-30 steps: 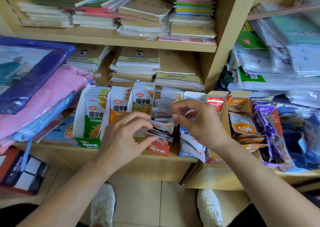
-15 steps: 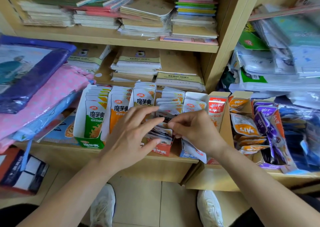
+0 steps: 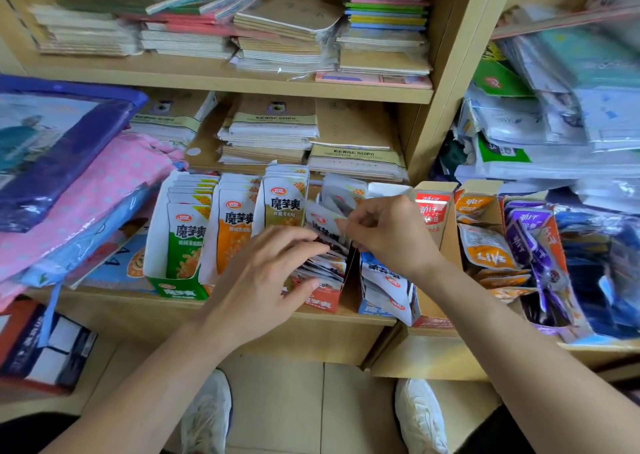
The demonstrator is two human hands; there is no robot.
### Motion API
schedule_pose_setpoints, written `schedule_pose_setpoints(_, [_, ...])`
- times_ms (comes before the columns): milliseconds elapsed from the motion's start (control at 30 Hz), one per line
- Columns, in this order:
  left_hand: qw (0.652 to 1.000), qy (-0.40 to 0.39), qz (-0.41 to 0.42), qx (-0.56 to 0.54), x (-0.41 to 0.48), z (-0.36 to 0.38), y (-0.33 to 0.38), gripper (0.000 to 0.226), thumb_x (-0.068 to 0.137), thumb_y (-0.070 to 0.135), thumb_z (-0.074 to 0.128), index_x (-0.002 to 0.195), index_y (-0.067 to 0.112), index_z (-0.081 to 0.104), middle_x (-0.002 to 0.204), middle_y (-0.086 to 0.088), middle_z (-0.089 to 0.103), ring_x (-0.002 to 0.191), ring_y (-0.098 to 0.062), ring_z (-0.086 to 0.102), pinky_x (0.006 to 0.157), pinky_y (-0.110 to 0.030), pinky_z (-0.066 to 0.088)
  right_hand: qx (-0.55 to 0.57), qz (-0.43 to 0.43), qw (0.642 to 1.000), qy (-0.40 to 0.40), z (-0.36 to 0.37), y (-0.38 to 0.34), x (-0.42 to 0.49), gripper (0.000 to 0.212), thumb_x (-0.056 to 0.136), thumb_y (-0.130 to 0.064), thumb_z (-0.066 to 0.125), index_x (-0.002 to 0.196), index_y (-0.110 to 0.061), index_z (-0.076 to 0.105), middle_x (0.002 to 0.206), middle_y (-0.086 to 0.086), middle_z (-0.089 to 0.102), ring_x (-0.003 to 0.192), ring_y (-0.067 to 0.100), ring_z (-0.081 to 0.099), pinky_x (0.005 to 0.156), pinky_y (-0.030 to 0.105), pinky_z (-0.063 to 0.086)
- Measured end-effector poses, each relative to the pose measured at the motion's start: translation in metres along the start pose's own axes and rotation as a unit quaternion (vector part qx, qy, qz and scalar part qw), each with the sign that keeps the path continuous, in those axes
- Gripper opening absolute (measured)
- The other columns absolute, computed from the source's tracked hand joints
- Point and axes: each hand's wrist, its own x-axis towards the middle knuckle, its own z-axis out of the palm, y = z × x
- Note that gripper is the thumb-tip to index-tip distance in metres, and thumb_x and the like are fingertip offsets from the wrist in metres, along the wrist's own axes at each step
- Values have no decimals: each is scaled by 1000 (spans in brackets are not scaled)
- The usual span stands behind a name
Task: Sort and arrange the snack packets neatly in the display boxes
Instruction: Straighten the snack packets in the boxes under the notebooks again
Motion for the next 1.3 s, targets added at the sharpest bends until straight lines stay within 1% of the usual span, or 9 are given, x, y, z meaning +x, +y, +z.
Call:
schedule_pose_setpoints(133, [1000,12,-12,-4,0,-2,1,45,88,38,69,129,20,66,133,3,53,119,-11,53,97,-31,53,-29,-19,999,-7,-21,-1,-2,18,84,-33,80,93,-20,74,88,-12,70,76,3,64,63,13,49])
schedule_pose_setpoints(267, [1000,1,-13,-6,1,-1,2,46,89,39,68,133,24,64,151,7,43,133,-9,46,102,-22,44,-98,-51,994,0,-32,7,8,48,81,-32,82,125,-21,66,110,-7,64,83,9,60,68,21,52])
schedule_pose_setpoints(400, [1000,-13,-21,-1,2,0,1,46,90,37,70,134,26,61,154,10,42,136,-7,42,106,-20,34,-134,-119,982,-64,-16,12,11,24,88,-11,75,111,-15,74,103,1,72,82,9,59,73,30,56])
schedule_pose_setpoints(567, [1000,-10,-12,-2,2,0,1,47,89,38,70,133,23,61,130,11,59,123,-8,51,102,-27,45,-100,-196,975,-16,-8,13,15,18,89,2,68,99,-9,77,92,4,73,85,18,68,76,33,57])
schedule_pose_setpoints(700, [1000,1,-17,18,6,-2,4,60,87,40,69,141,19,53,143,6,48,132,-11,43,107,-27,40,-77,-133,987,36,-9,20,17,15,92,-6,69,101,-11,78,89,2,76,79,14,70,74,35,59])
schedule_pose_setpoints(833, [997,-67,5,45,12,2,4,76,92,48,56,159,26,27,163,14,26,148,-6,24,119,-28,23,-31,-69,995,71,-8,26,22,8,91,-7,70,97,-9,75,79,-4,70,68,5,66,67,29,58])
schedule_pose_setpoints(1000, [999,-48,5,22,10,4,2,57,90,40,65,144,25,53,147,11,48,135,-7,42,110,-31,37,35,61,987,148,-7,26,29,14,88,-24,75,95,-17,67,80,0,69,68,19,71,62,43,61])
schedule_pose_setpoints(1167, [1000,-19,4,22,8,6,1,52,88,40,67,136,19,61,134,5,52,125,-14,49,99,-35,50,88,-20,995,-33,-25,4,7,15,83,-18,81,84,-11,69,72,1,70,62,10,66,58,24,53])
schedule_pose_setpoints(1300, [999,-35,-4,6,9,7,0,53,89,46,57,138,25,57,145,9,47,135,-11,43,103,-38,51,113,2,981,-154,-25,5,-1,15,84,-11,80,98,-9,75,86,2,75,74,17,71,69,28,61])
